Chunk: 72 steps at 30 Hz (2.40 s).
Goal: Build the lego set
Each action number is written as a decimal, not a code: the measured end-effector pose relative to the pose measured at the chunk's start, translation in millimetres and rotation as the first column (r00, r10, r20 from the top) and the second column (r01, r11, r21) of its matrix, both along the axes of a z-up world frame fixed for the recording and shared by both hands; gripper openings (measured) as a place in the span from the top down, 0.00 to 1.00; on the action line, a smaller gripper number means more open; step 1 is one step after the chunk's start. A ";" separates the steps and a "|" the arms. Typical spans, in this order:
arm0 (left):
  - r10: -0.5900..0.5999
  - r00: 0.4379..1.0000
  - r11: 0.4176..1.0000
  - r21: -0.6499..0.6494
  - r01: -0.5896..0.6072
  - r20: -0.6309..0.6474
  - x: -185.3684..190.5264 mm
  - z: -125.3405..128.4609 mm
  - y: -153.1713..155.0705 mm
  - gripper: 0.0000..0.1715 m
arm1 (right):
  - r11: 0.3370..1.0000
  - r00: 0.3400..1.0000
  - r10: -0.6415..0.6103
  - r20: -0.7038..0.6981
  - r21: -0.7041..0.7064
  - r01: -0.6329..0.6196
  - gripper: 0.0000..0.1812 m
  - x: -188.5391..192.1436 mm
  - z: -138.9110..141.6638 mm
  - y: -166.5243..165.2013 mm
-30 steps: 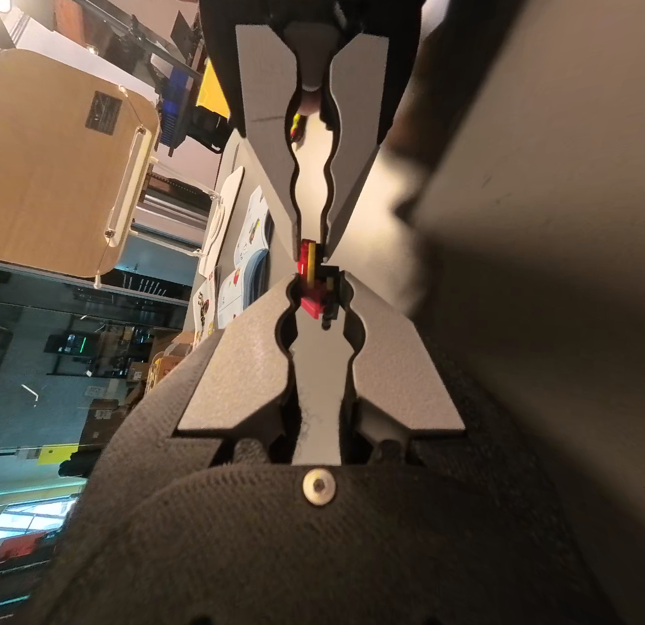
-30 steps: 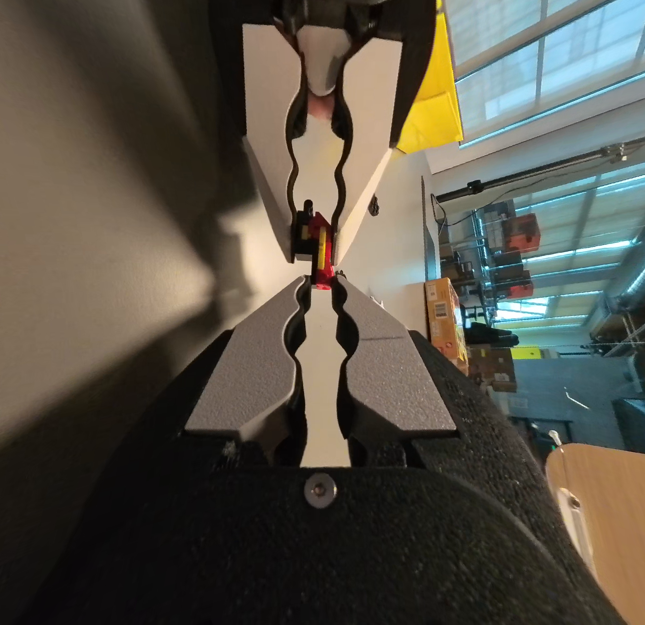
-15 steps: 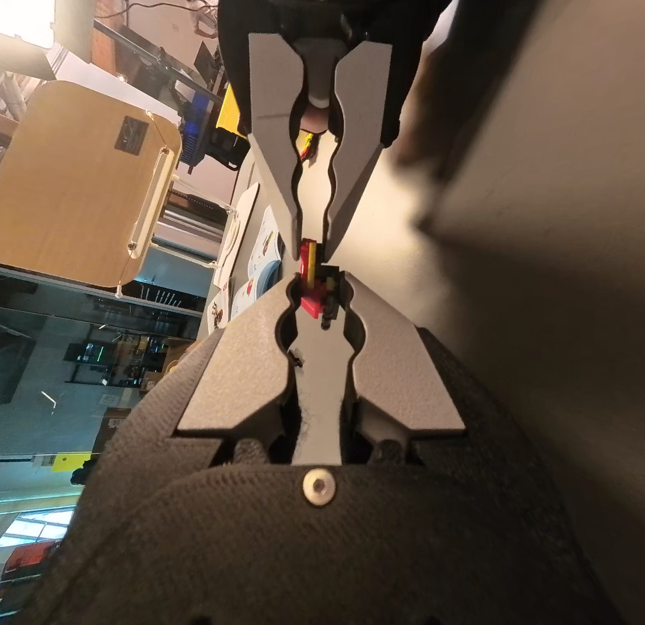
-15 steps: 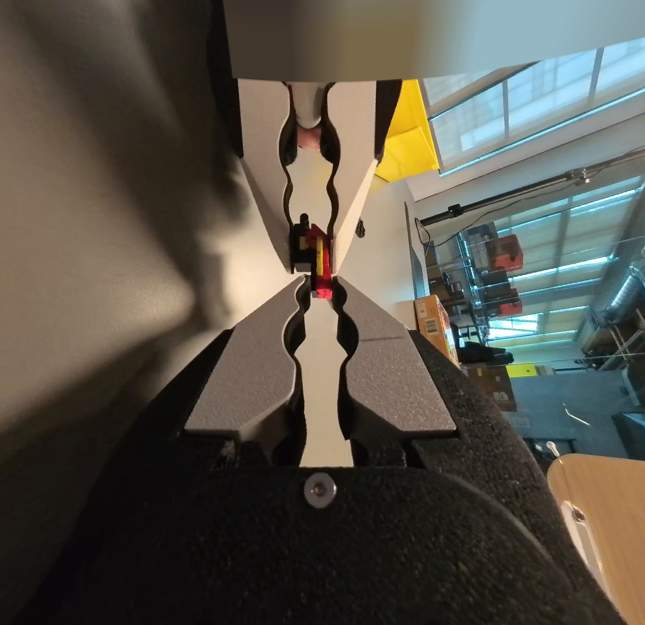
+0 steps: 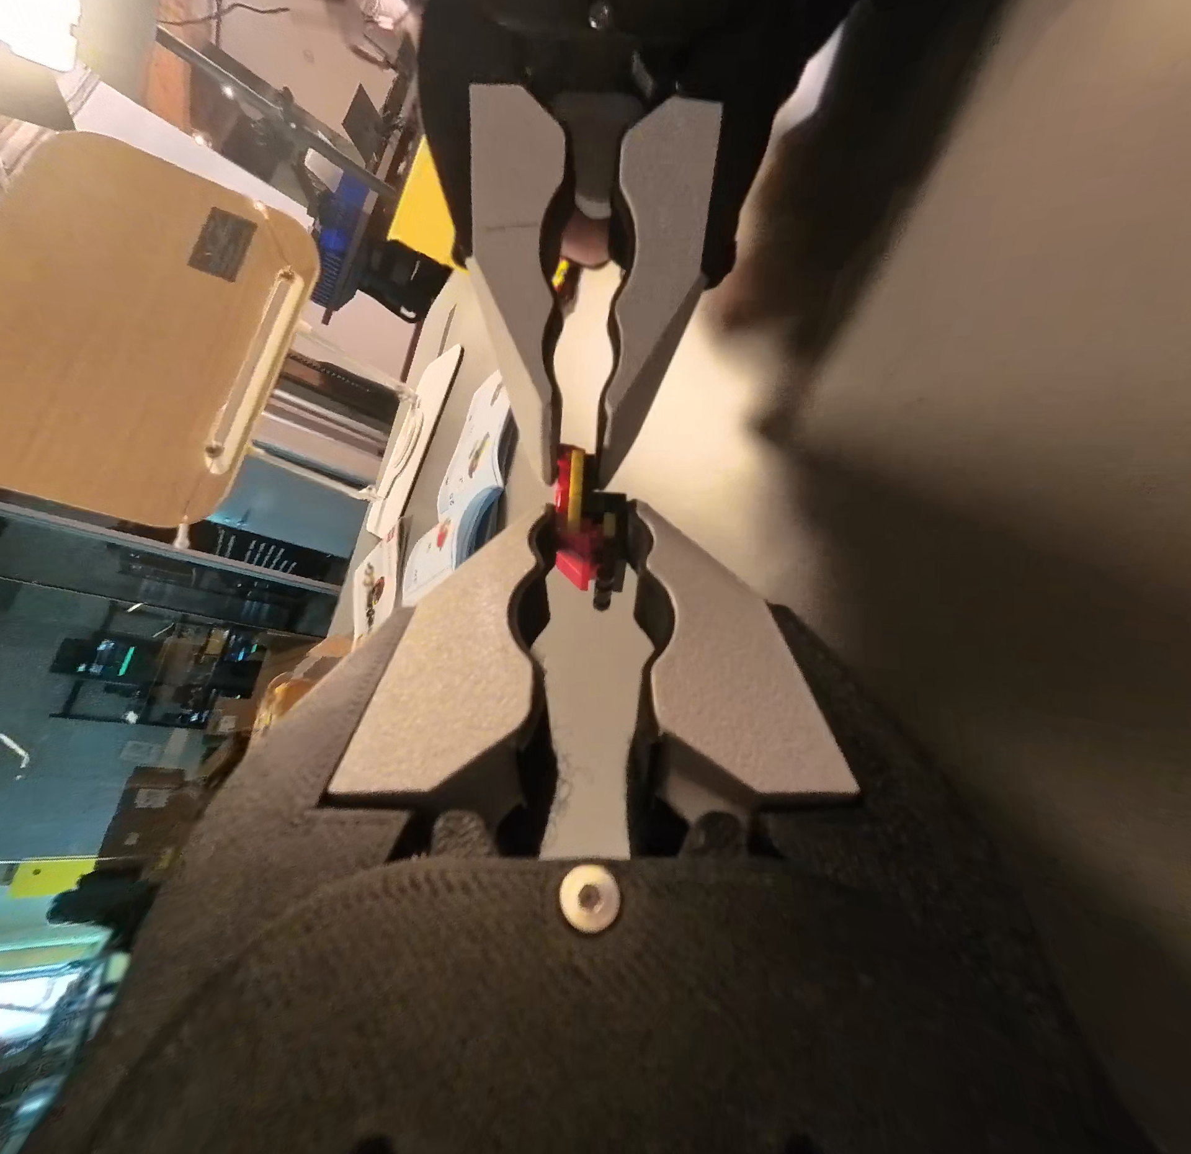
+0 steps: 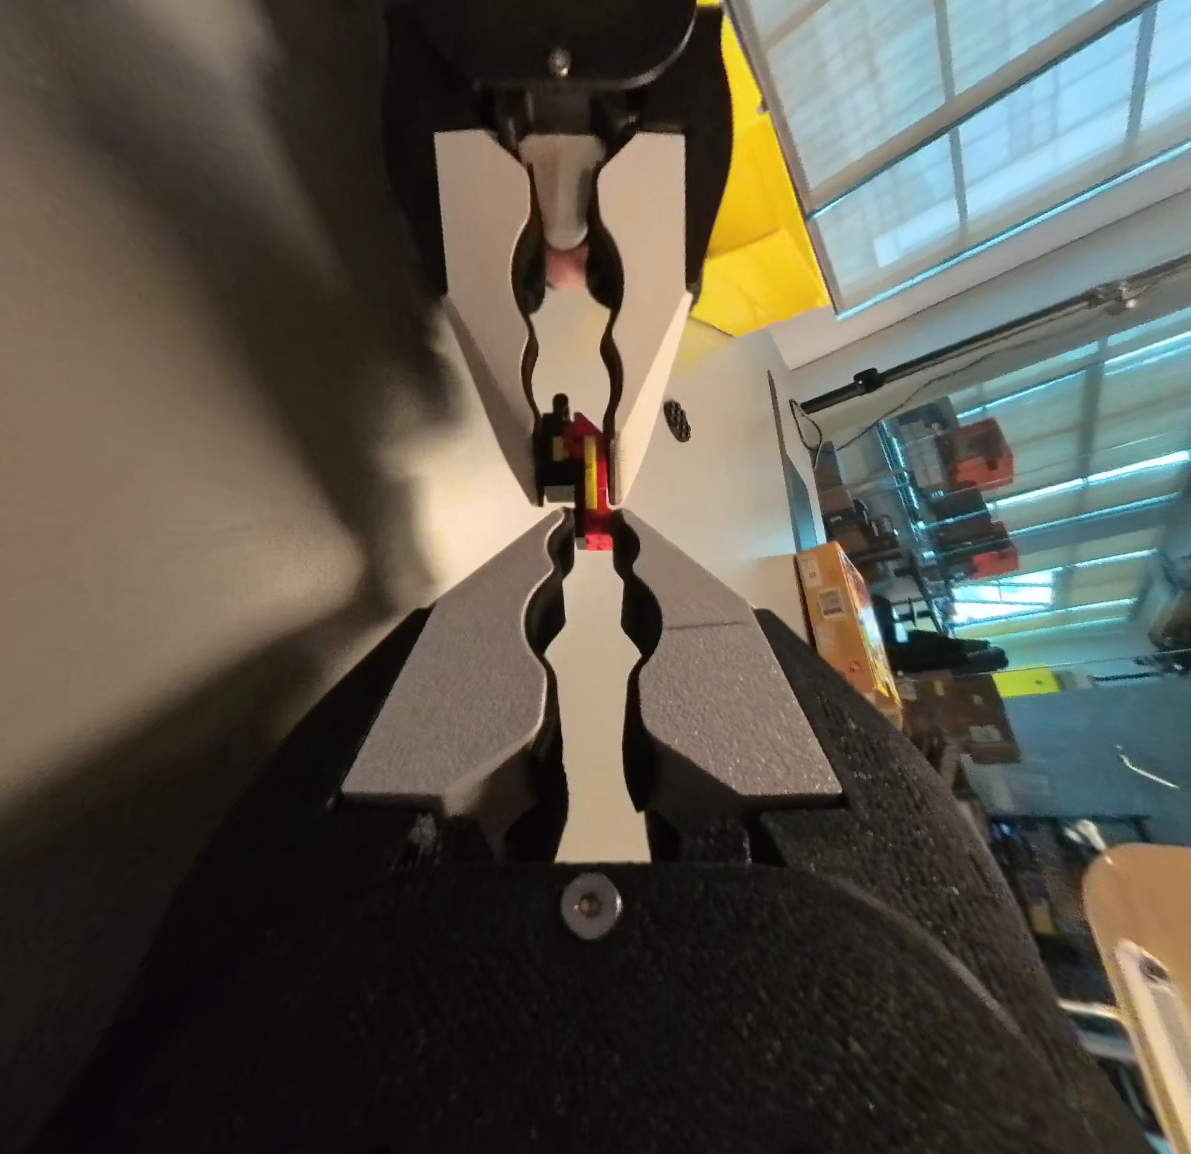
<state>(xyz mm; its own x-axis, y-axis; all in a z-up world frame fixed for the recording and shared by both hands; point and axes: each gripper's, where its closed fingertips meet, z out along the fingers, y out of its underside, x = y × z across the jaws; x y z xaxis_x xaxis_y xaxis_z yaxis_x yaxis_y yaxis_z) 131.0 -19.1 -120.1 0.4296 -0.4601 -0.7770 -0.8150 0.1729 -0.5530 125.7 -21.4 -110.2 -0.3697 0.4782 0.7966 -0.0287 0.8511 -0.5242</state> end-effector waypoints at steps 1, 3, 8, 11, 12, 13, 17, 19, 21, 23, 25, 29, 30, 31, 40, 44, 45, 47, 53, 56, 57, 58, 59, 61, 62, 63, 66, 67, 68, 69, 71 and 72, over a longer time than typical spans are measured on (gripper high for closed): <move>-0.012 1.000 1.000 -0.006 0.012 0.023 1.3 1.5 -1.1 0.89 | 1.000 1.000 0.011 -0.004 -0.019 -0.011 0.95 1.1 1.8 -1.3; -0.036 0.997 0.999 -0.005 0.036 0.063 3.5 5.5 -3.2 0.89 | 0.998 0.999 0.029 -0.016 -0.057 -0.030 0.95 2.6 6.5 -3.7; -0.119 0.976 0.993 -0.005 0.122 0.181 10.3 16.5 -10.6 0.89 | 0.985 0.995 0.088 -0.043 -0.147 -0.094 0.94 7.9 18.2 -12.2; -0.164 0.955 0.985 -0.012 0.172 0.249 13.8 21.5 -14.9 0.88 | 0.970 0.992 0.121 -0.046 -0.205 -0.128 0.94 11.1 23.2 -16.0; -0.177 0.947 0.982 -0.015 0.188 0.268 14.9 22.6 -16.3 0.88 | 0.965 0.990 0.132 -0.042 -0.223 -0.138 0.94 12.0 24.1 -17.3; -0.190 0.940 0.979 -0.019 0.203 0.283 15.8 23.2 -17.5 0.88 | 0.959 0.989 0.141 -0.034 -0.242 -0.145 0.95 12.7 24.4 -18.6; -0.210 0.920 0.970 -0.045 0.238 0.332 17.2 23.6 -19.4 0.88 | 0.942 0.987 0.158 0.014 -0.301 -0.146 0.95 13.5 23.8 -20.3; -0.210 0.911 0.966 -0.067 0.249 0.355 17.1 22.8 -19.3 0.89 | 0.942 0.987 0.152 0.043 -0.310 -0.132 0.95 13.0 22.1 -19.8; -0.202 0.913 0.965 -0.089 0.248 0.353 16.5 19.9 -18.5 0.88 | 0.948 0.987 0.142 0.077 -0.299 -0.113 0.95 12.5 18.2 -18.6; -0.191 0.922 0.966 -0.099 0.237 0.337 16.1 17.0 -17.4 0.88 | 0.958 0.986 0.128 0.108 -0.270 -0.095 0.96 12.3 14.0 -17.5; -0.184 0.933 0.968 -0.110 0.227 0.310 16.3 12.8 -16.7 0.88 | 0.967 0.984 0.117 0.135 -0.240 -0.083 0.96 12.9 9.6 -17.1; -0.190 0.939 0.965 -0.121 0.232 0.285 18.1 8.8 -17.9 0.88 | 0.970 0.978 0.121 0.171 -0.231 -0.080 0.96 15.1 5.5 -18.0; -0.192 0.940 0.964 -0.128 0.235 0.281 18.6 7.8 -18.3 0.88 | 0.969 0.975 0.124 0.185 -0.236 -0.079 0.96 15.8 4.3 -18.4; -0.195 0.942 0.962 -0.132 0.238 0.274 19.4 6.5 -18.9 0.88 | 0.967 0.972 0.129 0.195 -0.240 -0.081 0.96 16.7 3.3 -19.2; -0.202 0.944 0.960 -0.139 0.244 0.261 21.1 4.2 -20.5 0.88 | 0.961 0.970 0.174 0.168 -0.245 -0.130 0.95 18.5 2.1 -21.3; -0.202 0.941 0.961 -0.128 0.244 0.270 21.1 6.5 -20.5 0.88 | 0.955 0.972 0.178 0.152 -0.267 -0.133 0.95 18.3 4.9 -21.2; -0.204 0.940 0.961 -0.128 0.246 0.275 21.3 7.1 -20.7 0.88 | 0.953 0.973 0.177 0.149 -0.272 -0.132 0.94 18.0 5.9 -21.0; -0.209 0.938 0.960 -0.123 0.250 0.276 21.8 7.8 -21.3 0.88 | 0.949 0.974 0.174 0.143 -0.289 -0.127 0.91 17.4 8.0 -20.2; -0.244 0.926 0.956 -0.085 0.279 0.289 23.9 13.7 -25.3 0.88 | 0.938 0.977 0.182 0.112 -0.318 -0.138 0.87 17.9 14.8 -19.6; -0.246 0.911 0.955 -0.077 0.286 0.332 21.8 19.5 -25.1 0.88 | 0.934 0.979 0.189 0.075 -0.321 -0.156 0.89 19.6 21.3 -19.7; -0.246 0.906 0.954 -0.077 0.289 0.345 21.2 20.9 -25.1 0.88 | 0.932 0.978 0.195 0.069 -0.323 -0.163 0.91 20.5 22.9 -20.3; -0.244 0.902 0.955 -0.075 0.288 0.356 20.6 22.2 -24.7 0.88 | 0.931 0.977 0.202 0.066 -0.324 -0.171 0.92 21.4 23.9 -21.1; -0.245 0.899 0.954 -0.075 0.290 0.364 20.2 23.0 -24.7 0.88 | 0.931 0.977 0.205 0.064 -0.319 -0.175 0.94 22.0 24.3 -21.5; -0.248 0.895 0.953 -0.072 0.294 0.370 20.1 24.1 -25.1 0.89 | 0.932 0.976 0.208 0.064 -0.315 -0.178 0.95 22.7 24.5 -21.8; -0.250 0.895 0.953 -0.071 0.295 0.370 20.1 24.1 -25.2 0.89 | 0.931 0.976 0.210 0.064 -0.317 -0.180 0.96 22.9 24.8 -22.1; -0.252 0.895 0.952 -0.070 0.297 0.368 20.5 24.2 -25.5 0.89 | 0.931 0.975 0.211 0.066 -0.319 -0.180 0.96 22.9 24.9 -22.3; -0.254 0.892 0.953 -0.064 0.298 0.374 20.0 25.5 -25.6 0.89 | 0.930 0.976 0.203 0.076 -0.328 -0.167 0.96 22.4 26.5 -22.1; -0.255 0.889 0.952 -0.063 0.300 0.380 19.9 26.5 -25.9 0.89 | 0.932 0.977 0.200 0.073 -0.323 -0.166 0.97 22.1 27.2 -22.2; -0.255 0.888 0.952 -0.062 0.300 0.383 19.4 26.9 -25.8 0.89 | 0.931 0.977 0.199 0.073 -0.325 -0.165 0.96 21.8 27.3 -22.3; -0.257 0.889 0.952 -0.059 0.300 0.380 19.4 26.8 -26.0 0.89 | 0.927 0.976 0.202 0.076 -0.336 -0.166 0.96 21.9 27.6 -22.6; -0.263 0.887 0.953 -0.043 0.301 0.380 19.9 29.1 -26.3 0.89 | 0.919 0.975 0.212 0.059 -0.352 -0.179 0.96 22.5 30.3 -23.5; -0.269 0.884 0.951 -0.040 0.306 0.382 20.5 29.7 -27.0 0.89 | 0.920 0.975 0.216 0.050 -0.345 -0.186 0.96 23.0 30.7 -24.3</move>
<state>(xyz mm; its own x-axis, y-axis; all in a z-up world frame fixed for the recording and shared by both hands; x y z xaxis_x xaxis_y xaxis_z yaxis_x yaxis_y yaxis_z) 151.5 -46.1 -90.4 0.5126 -0.6713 -0.5353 -0.4730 0.2994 -0.8286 148.7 -45.6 -79.5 -0.5457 0.6205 0.5633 -0.1235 0.6053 -0.7864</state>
